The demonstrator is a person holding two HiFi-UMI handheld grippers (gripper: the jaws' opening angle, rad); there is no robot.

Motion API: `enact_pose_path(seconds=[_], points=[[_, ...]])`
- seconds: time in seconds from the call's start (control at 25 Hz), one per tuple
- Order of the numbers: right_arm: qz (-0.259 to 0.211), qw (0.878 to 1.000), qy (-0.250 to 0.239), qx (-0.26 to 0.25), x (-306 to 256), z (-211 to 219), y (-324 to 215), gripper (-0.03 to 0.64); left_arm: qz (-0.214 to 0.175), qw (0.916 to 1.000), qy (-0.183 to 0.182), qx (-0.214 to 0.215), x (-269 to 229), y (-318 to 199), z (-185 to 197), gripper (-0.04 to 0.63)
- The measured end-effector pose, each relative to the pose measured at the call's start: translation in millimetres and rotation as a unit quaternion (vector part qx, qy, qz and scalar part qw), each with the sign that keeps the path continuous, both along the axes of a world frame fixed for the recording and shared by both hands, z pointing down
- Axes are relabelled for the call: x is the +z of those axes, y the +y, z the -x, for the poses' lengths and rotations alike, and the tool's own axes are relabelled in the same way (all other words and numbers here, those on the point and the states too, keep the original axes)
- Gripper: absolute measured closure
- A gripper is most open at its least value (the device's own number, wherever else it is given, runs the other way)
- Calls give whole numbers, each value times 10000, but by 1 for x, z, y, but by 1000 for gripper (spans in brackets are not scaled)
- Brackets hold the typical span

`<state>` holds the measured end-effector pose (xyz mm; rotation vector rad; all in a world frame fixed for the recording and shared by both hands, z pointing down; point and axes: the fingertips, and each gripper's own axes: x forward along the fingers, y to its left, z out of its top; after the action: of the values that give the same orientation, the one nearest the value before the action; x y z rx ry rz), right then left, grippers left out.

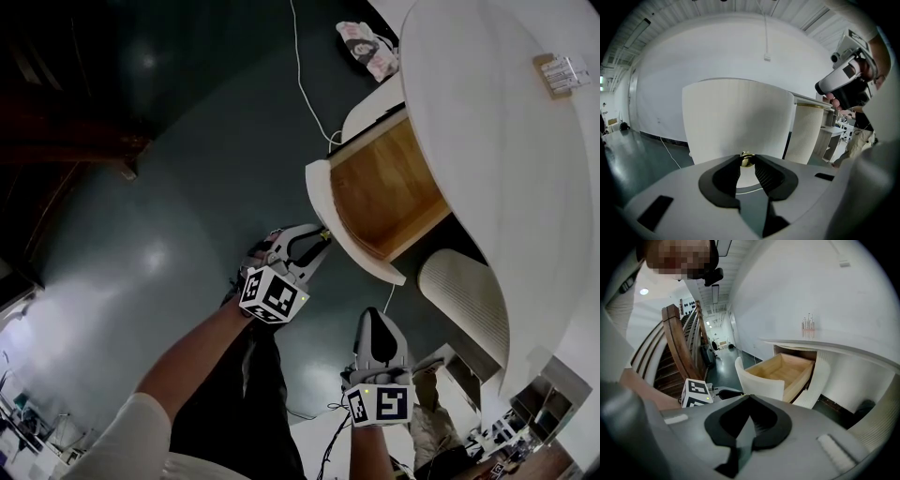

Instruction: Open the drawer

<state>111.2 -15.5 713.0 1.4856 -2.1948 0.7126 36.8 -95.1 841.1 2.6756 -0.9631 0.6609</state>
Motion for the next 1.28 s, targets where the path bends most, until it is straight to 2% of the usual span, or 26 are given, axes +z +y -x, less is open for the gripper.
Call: enact_pose_path(seconds=[0.52,0.76,1.0,1.28], points=[[-30,10000,15,6,-8,6,15,606,77,9998,-122,-160,0,4,9,488],[-123,9999,29,30,-27,2,20,606,190,9992,-76,-334,-10,3,10,449],[-236,9997,19,96,-54,-8,30,606,105,9990,-20,-433,-48,5,13,439],[-392,9992,36,71,-100,-19,41,606,-22,9984,73,-562,-115,12,15,439]])
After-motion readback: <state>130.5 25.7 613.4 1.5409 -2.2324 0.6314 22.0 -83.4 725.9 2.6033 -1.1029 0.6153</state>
